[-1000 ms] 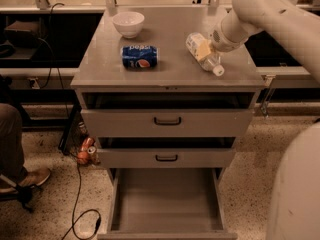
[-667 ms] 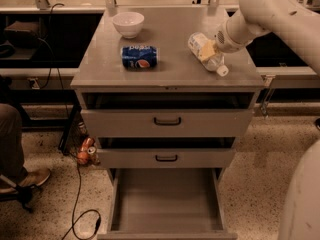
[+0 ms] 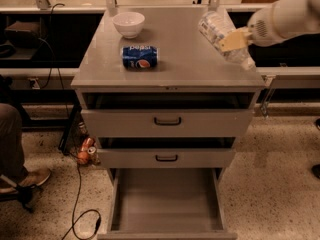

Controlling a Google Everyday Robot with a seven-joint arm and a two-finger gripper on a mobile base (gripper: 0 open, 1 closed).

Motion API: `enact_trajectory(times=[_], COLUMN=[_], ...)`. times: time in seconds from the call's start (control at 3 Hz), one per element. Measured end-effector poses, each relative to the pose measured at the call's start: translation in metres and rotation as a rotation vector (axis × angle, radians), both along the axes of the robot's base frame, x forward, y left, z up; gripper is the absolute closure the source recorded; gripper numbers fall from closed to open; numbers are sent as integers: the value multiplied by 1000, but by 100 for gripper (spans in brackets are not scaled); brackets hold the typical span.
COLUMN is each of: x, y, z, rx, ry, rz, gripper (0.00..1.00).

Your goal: Place blue plastic bottle into bottom drawer

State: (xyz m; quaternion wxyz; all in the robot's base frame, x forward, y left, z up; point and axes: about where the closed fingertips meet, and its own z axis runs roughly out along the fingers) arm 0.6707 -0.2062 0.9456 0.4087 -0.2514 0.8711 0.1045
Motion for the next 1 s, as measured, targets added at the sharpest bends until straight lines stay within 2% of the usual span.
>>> enact_trajectory(times=[0.33,0.67,1.0], x=[-42,-65,-65], y=[15,21,21], z=[8,-3,-3], rx=[2,-64,-64], ry=[26,61,61], rz=[193,323,323], gripper=[100,100,100])
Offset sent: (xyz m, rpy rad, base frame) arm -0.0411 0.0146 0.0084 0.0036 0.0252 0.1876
